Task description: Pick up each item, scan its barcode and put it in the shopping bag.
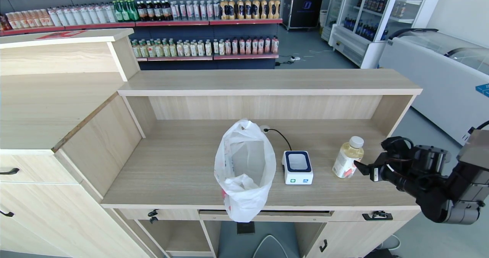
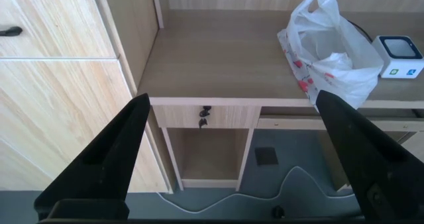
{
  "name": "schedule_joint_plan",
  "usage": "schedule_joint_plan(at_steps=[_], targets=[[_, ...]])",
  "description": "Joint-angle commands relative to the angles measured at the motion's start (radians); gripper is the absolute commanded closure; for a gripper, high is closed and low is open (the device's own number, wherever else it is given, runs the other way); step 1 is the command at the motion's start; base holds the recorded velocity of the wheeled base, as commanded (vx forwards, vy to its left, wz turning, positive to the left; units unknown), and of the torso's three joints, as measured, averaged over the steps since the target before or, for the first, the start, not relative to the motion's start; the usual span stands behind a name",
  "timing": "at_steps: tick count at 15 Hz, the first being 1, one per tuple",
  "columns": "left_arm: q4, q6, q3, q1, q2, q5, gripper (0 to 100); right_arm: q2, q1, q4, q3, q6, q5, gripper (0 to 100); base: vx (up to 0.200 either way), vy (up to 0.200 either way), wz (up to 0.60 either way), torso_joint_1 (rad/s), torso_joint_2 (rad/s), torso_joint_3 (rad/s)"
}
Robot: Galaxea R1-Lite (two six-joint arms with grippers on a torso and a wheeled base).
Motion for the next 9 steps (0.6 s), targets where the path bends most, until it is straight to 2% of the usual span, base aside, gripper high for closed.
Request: schedule_joint_plan(at_steps=[1,7,9], targets=[[0.0,0.0,0.0,0.0,0.0,0.0,0,0.089,0.032,-0.003,-0.064,-0.001,0.003,0,0.0,0.0,0.0,0.0,0.0,0.0],[0.0,0.0,0.0,0.0,0.0,0.0,0,0.222,0.096,-0.052,-0.162,-0.003,-0.004,0,0.0,0.0,0.0,0.0,0.0,0.0],[0.0,0.0,0.0,0.0,0.0,0.0,0,0.264,0.105,-0.058,-0.238,-0.003,-0.004,0,0.0,0.0,0.0,0.0,0.0,0.0]])
